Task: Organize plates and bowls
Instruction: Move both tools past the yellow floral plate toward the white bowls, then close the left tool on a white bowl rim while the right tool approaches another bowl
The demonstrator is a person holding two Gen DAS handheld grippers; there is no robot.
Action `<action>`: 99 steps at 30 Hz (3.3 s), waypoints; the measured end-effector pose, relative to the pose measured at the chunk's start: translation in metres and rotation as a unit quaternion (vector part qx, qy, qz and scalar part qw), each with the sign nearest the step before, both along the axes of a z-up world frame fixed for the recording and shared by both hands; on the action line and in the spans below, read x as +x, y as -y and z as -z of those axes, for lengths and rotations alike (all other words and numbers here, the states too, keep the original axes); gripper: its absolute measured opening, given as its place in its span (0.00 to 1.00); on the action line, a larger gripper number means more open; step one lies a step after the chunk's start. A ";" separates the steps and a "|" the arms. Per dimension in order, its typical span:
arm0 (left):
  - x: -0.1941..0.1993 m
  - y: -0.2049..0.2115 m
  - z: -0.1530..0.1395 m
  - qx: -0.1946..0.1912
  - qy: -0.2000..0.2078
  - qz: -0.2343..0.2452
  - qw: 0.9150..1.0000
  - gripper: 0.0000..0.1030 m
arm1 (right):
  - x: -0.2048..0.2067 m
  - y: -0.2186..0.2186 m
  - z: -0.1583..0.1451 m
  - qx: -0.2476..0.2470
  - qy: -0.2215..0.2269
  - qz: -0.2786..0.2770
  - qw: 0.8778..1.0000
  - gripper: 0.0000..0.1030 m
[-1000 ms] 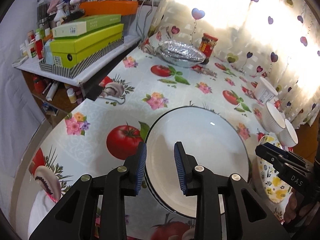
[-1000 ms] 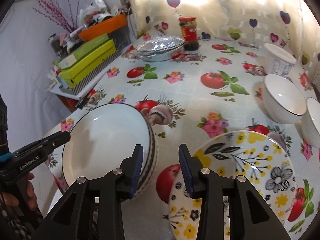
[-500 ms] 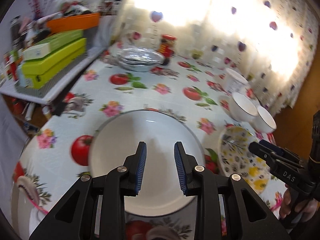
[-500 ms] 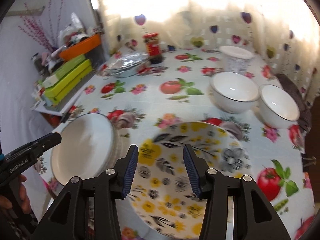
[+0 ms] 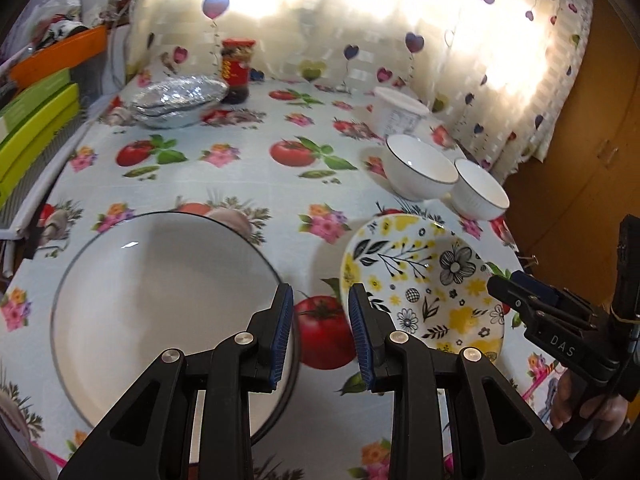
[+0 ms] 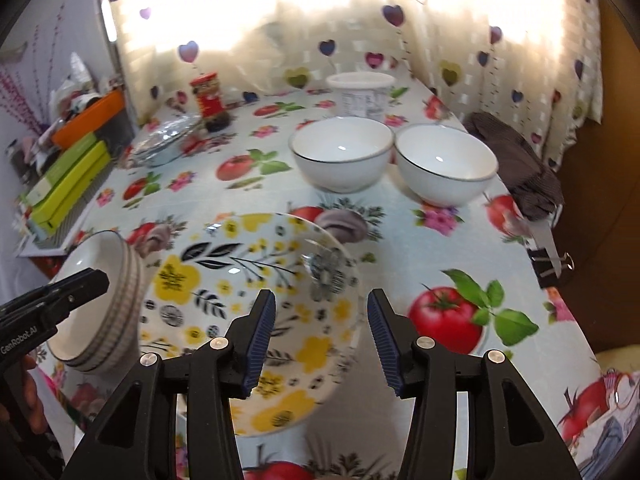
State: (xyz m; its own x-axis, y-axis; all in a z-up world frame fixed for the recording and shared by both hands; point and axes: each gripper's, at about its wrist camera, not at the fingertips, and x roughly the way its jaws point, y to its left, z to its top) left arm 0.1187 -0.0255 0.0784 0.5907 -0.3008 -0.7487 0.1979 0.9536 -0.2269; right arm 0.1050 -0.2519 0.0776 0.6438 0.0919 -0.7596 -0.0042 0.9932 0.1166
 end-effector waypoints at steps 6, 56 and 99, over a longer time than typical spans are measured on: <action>0.010 0.022 0.013 0.011 -0.019 0.021 1.000 0.29 | 0.002 0.016 0.017 0.019 -0.021 0.009 1.000 0.47; 0.116 0.088 -0.022 -0.007 -0.016 0.046 0.999 0.39 | 0.082 0.094 -0.034 0.050 0.041 -0.018 0.998 0.18; 0.190 0.121 0.019 -0.034 -0.076 0.036 0.996 0.39 | 0.244 0.075 0.011 0.010 -0.031 -0.103 0.994 0.18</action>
State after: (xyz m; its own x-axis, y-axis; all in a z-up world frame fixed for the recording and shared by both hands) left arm 0.3088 -0.1467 0.0594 0.4466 -0.3919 -0.8043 0.2242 0.9193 -0.3234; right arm 0.3488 -0.3266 0.0665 0.5627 0.2317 -0.7935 -0.1989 0.9697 0.1421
